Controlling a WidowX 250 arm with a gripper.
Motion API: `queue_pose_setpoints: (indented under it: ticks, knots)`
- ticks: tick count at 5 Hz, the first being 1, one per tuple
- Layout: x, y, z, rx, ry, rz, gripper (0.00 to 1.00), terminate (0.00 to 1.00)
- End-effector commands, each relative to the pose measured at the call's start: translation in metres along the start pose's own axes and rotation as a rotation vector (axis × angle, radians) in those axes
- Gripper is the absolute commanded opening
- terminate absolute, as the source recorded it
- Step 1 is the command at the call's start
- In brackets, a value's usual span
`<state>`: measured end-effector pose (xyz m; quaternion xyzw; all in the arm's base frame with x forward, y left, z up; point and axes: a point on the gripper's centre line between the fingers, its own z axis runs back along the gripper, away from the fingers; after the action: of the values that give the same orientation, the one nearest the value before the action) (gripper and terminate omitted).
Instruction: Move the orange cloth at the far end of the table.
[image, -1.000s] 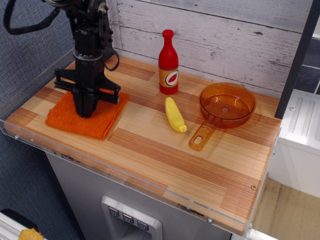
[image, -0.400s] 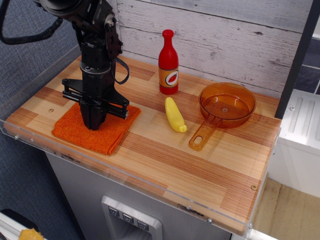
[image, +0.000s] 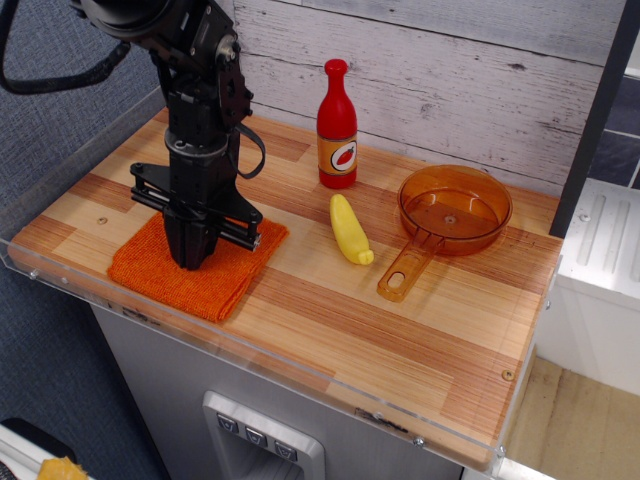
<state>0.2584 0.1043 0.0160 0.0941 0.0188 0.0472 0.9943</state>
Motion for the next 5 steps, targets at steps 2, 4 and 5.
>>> queue_pose_setpoints:
  ticks: [2,4,5]
  knots:
    - [-0.002,0.018,0.033,0.008,-0.077,0.004,0.0,0.0]
    - [0.001,0.024,0.04,0.006,-0.036,0.023,1.0,0.0]
    - [-0.001,0.022,0.05,0.006,-0.036,-0.006,1.0,0.0]
